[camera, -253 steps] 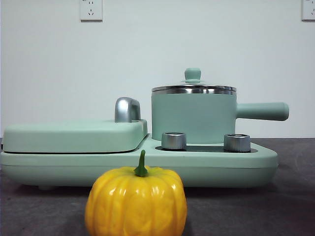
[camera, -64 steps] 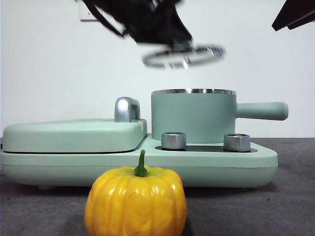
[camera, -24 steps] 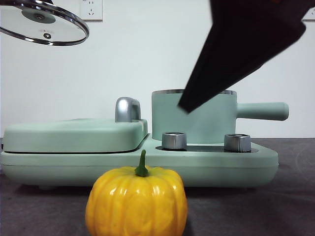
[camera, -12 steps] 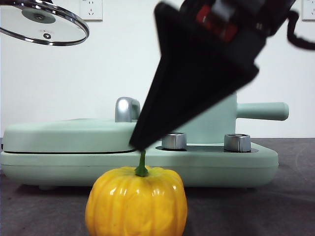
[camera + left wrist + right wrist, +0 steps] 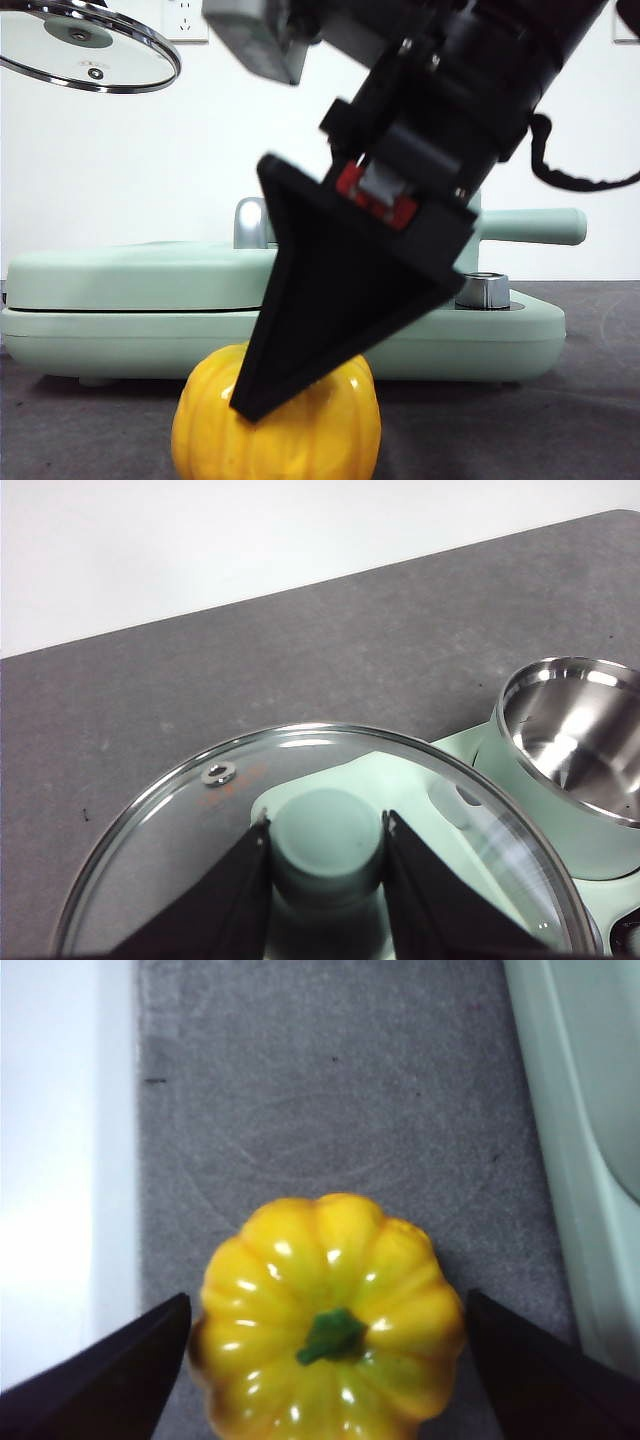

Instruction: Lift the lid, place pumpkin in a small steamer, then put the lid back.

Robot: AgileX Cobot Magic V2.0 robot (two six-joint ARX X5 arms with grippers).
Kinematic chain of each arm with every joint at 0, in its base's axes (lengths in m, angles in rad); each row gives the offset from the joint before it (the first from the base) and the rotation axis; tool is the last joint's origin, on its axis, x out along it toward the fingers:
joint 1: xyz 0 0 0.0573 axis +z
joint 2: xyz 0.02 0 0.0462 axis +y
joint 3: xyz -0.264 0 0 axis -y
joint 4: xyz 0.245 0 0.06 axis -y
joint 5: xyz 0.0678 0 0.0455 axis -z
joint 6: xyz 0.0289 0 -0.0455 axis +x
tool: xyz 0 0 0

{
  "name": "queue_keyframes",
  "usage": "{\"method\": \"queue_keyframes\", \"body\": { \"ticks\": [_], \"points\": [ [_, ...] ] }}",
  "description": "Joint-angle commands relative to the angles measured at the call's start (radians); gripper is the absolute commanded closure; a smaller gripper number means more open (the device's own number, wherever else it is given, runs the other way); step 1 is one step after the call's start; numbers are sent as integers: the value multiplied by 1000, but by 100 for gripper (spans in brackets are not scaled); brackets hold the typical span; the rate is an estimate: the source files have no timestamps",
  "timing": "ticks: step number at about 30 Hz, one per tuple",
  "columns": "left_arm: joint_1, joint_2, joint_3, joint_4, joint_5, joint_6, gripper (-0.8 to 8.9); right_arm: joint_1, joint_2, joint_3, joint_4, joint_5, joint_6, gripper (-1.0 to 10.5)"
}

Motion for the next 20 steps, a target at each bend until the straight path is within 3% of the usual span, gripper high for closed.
{"method": "queue_keyframes", "body": {
  "ticks": [1, 12, 20],
  "points": [
    [-1, -2, 15, 34, 4, 0, 803, 12, 35, 16, -3, -1, 2, 511],
    [-1, -2, 15, 34, 4, 2, 803, 10, -38, 23, -116, 8, 171, 571],
    [-1, -2, 15, 34, 4, 6, 803, 4, -209, 100, -291, 159, 326, 587]
  ]
}}
